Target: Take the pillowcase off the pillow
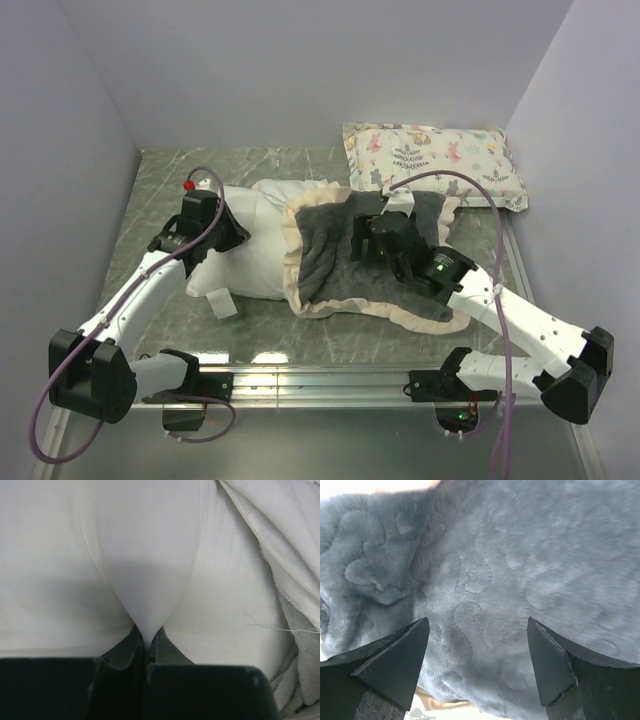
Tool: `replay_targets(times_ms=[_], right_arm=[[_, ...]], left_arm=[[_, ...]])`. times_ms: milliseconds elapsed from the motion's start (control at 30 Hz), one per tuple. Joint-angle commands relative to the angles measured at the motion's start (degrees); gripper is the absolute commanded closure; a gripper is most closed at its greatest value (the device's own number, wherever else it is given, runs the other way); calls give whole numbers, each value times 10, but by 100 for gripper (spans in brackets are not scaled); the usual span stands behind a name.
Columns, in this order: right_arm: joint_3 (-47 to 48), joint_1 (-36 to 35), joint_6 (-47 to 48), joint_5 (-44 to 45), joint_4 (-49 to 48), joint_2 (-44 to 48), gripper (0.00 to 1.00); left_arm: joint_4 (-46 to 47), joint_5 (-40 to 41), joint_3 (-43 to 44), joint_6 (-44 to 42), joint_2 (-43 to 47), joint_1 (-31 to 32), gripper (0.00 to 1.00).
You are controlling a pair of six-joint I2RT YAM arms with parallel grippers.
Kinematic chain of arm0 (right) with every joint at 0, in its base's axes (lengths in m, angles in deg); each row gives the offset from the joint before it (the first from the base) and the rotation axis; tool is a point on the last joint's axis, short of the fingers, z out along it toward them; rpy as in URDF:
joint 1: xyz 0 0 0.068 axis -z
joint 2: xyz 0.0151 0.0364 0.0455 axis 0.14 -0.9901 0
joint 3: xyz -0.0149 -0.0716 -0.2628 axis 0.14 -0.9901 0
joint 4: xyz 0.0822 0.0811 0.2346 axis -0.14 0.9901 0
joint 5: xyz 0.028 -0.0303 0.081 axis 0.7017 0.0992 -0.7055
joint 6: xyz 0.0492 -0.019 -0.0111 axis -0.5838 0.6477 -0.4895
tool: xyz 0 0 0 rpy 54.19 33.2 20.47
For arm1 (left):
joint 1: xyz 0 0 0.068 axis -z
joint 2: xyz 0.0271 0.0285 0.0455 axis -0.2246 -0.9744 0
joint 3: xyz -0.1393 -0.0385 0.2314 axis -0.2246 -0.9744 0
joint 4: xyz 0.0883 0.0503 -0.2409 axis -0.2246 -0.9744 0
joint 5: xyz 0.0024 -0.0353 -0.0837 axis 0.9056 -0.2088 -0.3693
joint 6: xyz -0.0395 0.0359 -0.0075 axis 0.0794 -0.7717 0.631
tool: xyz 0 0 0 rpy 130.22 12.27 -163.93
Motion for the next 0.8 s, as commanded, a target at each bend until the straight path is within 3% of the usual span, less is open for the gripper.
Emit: replay_targets(times_ms=[0, 167, 367, 433, 467, 500, 533, 600, 767], right_arm=[[14, 16, -10, 37, 3, 9, 16], [-12, 22, 11, -48, -56, -10, 11], [34, 25, 24, -37, -58, -144, 13], [60, 34, 18, -8, -24, -175, 32], [64, 39, 15, 20, -14, -177, 46], [68, 46, 13, 33, 1, -176, 75], [69, 61, 11, 41, 6, -162, 83], [74, 82, 11, 62, 24, -133, 93], [93, 176, 21, 61, 50, -86, 100]], left_arm=[[-8, 6, -3, -7, 31, -3, 99], [-10, -8, 5, -10, 40, -3, 100], [-21, -2, 32, -11, 55, -3, 100], [-35, 9, 45, -15, 69, -4, 100], [-38, 19, 57, -16, 75, -6, 100], [-41, 20, 63, -18, 89, -14, 100], [-43, 20, 69, -20, 95, -22, 100], [-52, 9, 87, -23, 108, -53, 99], [-71, -22, 119, -32, 124, -133, 99]])
